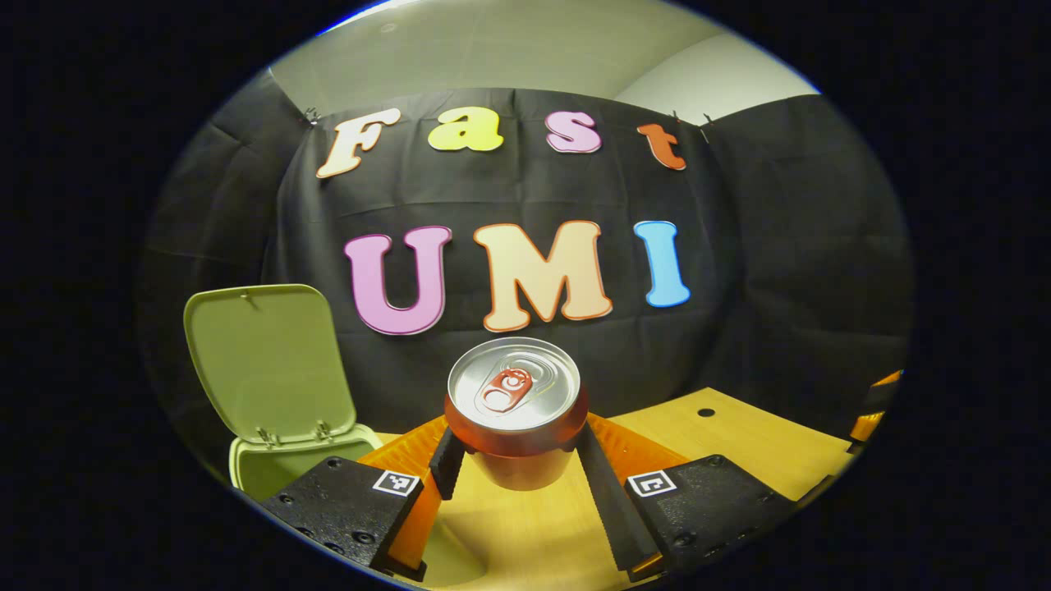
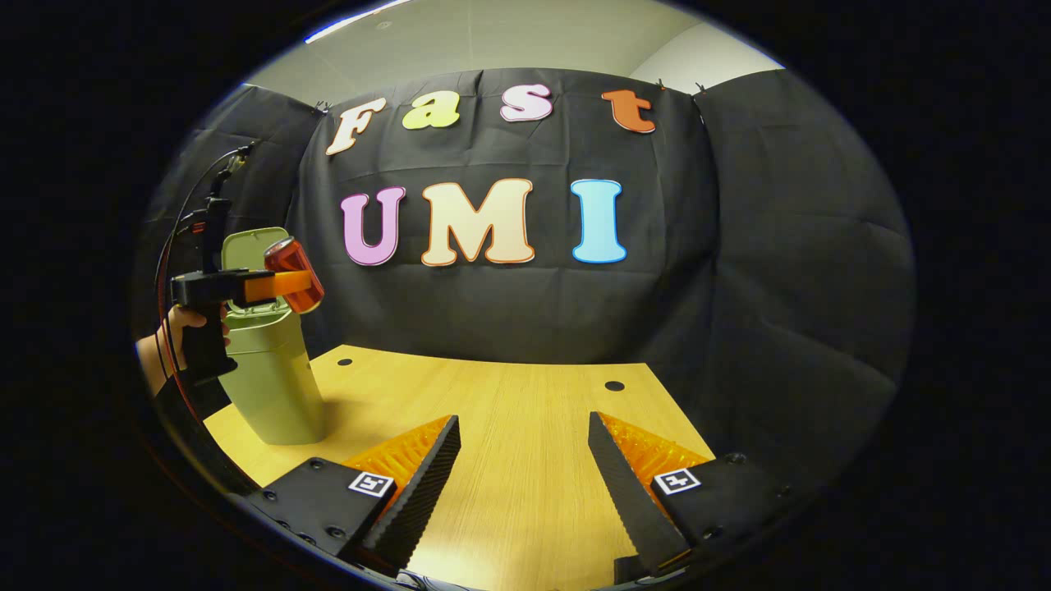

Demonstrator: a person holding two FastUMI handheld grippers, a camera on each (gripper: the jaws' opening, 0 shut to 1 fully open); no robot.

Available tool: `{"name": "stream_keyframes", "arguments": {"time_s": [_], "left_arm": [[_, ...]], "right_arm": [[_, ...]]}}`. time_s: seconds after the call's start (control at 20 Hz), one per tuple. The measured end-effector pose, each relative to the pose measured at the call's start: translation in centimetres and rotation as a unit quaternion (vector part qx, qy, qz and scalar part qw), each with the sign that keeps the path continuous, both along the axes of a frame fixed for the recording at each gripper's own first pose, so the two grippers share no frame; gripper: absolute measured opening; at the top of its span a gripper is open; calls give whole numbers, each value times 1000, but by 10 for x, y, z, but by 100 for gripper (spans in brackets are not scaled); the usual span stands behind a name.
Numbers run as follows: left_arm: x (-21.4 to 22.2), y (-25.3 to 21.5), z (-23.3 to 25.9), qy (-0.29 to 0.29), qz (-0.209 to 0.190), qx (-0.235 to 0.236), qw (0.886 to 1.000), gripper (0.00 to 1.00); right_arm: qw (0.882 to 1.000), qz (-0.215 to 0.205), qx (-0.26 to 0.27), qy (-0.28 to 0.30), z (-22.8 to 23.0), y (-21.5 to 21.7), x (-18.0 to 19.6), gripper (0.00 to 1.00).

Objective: Press the lid of the desktop garbage bin to open it, pick up the crumpled paper on the desktop and throw it into the bin, then pick up the pop can on the desktop and drop it into the bin, and finally close the garbage bin lid.

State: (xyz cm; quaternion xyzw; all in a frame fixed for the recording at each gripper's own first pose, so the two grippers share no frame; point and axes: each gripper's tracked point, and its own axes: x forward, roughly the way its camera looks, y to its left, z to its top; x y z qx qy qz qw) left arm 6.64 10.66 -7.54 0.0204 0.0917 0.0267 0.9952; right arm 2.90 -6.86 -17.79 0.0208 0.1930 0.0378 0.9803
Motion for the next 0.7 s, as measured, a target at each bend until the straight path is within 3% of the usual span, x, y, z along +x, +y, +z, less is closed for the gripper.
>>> {"name": "stream_keyframes", "arguments": {"time_s": [0.35, 0.7], "left_arm": [[-25, 89, 0, 4, 94, 14, 995, 77], [-53, 144, -10, 8, 168, 23, 986, 80]], "right_arm": [[1000, 17, -3, 6, -3, 14, 3, 99], [999, 31, -5, 8, -4, 28, 6, 99]]}}
